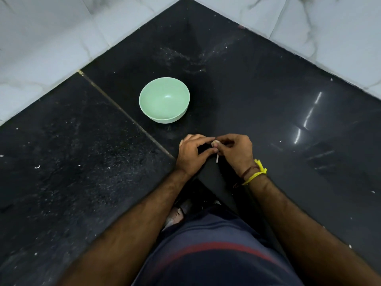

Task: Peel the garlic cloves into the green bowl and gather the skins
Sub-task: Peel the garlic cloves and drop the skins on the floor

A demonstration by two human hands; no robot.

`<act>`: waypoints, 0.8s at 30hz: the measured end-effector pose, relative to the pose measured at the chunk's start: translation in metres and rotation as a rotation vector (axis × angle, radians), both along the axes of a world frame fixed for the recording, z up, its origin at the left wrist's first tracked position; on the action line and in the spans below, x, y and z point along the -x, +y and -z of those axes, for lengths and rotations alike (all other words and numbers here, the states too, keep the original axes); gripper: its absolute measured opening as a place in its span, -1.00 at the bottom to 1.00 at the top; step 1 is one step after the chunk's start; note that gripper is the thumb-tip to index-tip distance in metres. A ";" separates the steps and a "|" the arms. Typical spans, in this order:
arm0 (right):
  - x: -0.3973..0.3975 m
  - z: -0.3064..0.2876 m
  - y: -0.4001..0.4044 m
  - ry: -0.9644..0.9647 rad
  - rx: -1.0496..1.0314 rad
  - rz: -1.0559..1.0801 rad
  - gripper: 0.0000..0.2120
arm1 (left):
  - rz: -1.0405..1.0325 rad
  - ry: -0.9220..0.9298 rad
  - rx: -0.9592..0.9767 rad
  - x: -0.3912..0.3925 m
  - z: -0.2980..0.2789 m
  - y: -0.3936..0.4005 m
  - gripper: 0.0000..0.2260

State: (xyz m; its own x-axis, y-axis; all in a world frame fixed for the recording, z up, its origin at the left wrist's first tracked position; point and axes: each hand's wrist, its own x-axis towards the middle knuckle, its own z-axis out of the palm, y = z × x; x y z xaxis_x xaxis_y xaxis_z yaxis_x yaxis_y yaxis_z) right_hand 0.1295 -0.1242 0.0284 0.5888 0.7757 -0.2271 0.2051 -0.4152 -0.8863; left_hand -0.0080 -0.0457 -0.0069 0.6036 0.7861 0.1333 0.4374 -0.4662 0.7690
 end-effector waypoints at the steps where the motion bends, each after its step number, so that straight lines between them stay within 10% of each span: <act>1: -0.001 0.001 -0.002 0.105 -0.021 0.007 -0.91 | 0.000 -0.022 0.008 0.000 0.002 0.001 -0.66; 7: -0.008 -0.002 -0.011 0.354 -0.094 -0.058 -0.86 | -0.029 -0.091 0.049 0.001 0.001 0.002 -0.69; 24: -0.014 0.003 -0.004 0.258 -0.067 -0.169 -0.80 | -0.045 -0.132 0.184 0.002 -0.011 -0.003 -0.74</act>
